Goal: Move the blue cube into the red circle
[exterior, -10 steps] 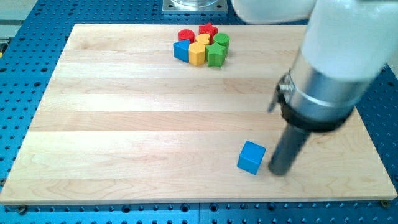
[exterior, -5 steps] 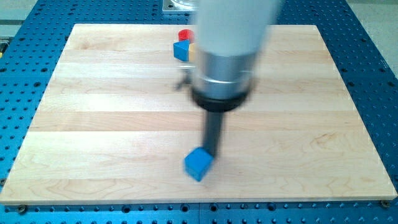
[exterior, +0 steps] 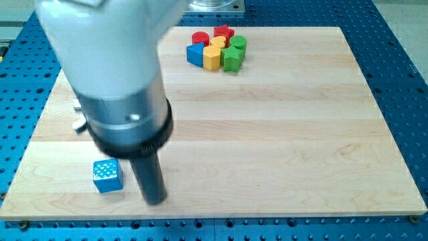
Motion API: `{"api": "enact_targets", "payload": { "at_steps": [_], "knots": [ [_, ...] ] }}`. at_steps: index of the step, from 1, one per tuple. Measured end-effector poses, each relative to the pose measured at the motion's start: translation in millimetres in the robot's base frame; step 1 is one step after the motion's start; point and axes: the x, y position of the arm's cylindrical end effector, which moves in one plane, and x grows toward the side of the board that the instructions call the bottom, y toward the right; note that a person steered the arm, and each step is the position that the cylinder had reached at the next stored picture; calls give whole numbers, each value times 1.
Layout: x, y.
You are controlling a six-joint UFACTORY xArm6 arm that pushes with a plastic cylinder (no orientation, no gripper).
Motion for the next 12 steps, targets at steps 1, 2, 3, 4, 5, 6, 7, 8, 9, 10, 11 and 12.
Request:
{"api": "enact_targets", "payload": {
  "at_steps": [1,2,3,4,5,6,7,8,9,10,11,12],
  "knots": [
    [-20,-44],
    [-81,-56],
    [-90,-53],
    [-42,-55],
    [-58,-106],
    [-145,-61],
    [-161,-46],
    [-120,-61],
    [-170,-58],
    [-172,-50],
    [-144,-91],
    [-152,-128]
  ]
}}
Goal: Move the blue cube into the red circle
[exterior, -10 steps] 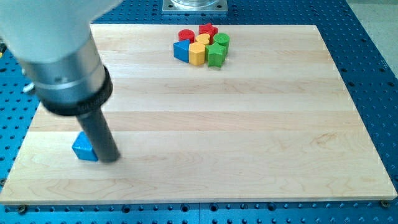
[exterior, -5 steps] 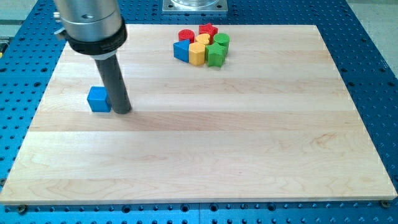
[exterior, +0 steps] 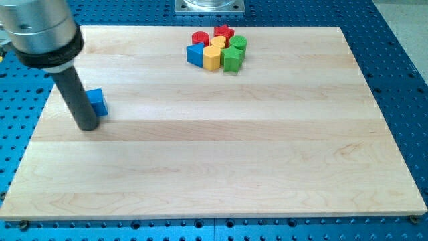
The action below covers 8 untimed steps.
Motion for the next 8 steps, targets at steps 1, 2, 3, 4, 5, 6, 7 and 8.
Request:
{"api": "enact_targets", "payload": {
  "at_steps": [1,2,3,4,5,6,7,8],
  "knots": [
    [-32,5],
    [-116,51],
    [-147,109],
    [-166,86],
    [-169,53],
    [-193,85],
    [-201,98],
    [-201,110]
  ]
}}
